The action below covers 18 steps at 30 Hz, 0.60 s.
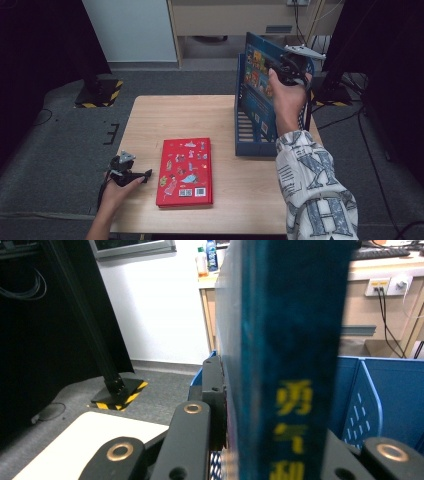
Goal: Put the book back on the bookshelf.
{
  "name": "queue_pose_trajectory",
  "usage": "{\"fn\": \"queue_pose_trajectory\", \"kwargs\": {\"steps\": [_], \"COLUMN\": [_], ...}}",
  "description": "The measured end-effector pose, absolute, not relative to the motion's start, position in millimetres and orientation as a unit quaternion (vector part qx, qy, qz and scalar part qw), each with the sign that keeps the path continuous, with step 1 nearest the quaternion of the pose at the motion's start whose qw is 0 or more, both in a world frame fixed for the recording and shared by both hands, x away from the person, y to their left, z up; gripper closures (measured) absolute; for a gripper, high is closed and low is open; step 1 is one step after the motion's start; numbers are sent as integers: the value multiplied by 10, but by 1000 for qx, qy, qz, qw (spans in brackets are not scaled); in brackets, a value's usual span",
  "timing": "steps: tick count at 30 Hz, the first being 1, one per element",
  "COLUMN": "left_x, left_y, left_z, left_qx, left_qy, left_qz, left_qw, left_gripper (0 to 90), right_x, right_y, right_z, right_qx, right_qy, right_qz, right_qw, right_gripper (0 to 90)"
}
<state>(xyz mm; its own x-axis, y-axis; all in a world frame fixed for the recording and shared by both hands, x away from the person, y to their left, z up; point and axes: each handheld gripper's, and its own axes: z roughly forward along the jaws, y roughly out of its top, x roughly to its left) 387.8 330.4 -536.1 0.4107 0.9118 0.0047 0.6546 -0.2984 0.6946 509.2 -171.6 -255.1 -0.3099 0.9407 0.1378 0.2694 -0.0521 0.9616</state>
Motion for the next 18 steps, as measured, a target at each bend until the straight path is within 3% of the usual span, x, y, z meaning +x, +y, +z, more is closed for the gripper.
{"fn": "queue_pose_trajectory", "kwargs": {"steps": [18], "left_x": [3879], "left_y": [3304], "left_z": [-5360], "left_qx": [779], "left_qy": [502], "left_qz": [205], "left_qw": [313], "left_gripper": [0], "right_x": [5117], "right_y": [-1616], "right_z": [-2580], "right_qx": [494], "right_qy": [608], "right_qz": [530], "right_qw": [324], "right_gripper": [816]}}
